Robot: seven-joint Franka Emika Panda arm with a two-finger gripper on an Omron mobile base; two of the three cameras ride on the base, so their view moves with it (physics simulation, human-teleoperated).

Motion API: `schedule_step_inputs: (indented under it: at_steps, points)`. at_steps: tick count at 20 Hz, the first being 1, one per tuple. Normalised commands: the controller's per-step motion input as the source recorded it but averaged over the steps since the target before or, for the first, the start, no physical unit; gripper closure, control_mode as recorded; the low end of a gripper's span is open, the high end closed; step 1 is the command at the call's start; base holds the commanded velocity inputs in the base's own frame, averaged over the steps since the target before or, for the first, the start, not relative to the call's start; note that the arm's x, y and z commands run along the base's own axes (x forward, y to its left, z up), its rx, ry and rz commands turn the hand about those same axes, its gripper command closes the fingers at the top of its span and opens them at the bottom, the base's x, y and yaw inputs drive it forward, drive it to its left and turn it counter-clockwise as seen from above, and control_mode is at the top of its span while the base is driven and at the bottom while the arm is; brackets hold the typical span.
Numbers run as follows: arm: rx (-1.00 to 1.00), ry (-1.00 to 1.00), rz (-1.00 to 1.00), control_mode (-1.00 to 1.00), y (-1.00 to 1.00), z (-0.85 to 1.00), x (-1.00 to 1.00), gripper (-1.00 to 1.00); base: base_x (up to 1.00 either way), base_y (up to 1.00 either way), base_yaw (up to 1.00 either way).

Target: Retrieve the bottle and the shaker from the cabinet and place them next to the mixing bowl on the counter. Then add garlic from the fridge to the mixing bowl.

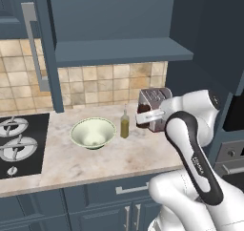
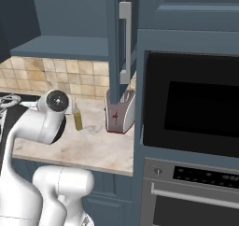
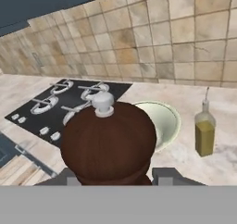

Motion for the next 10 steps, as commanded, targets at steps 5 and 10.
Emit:
schedule_step_inputs:
  at_steps: [5,10]
  points:
    - [0.0,0.0,0.15,-1.0,-0.02,-0.24,0.11,1.0,0.0,0.0,0.0]
    - [-0.01,0.0,0.11,-1.0,-0.06,-0.47,0.01,1.0,0.0,0.0,0.0]
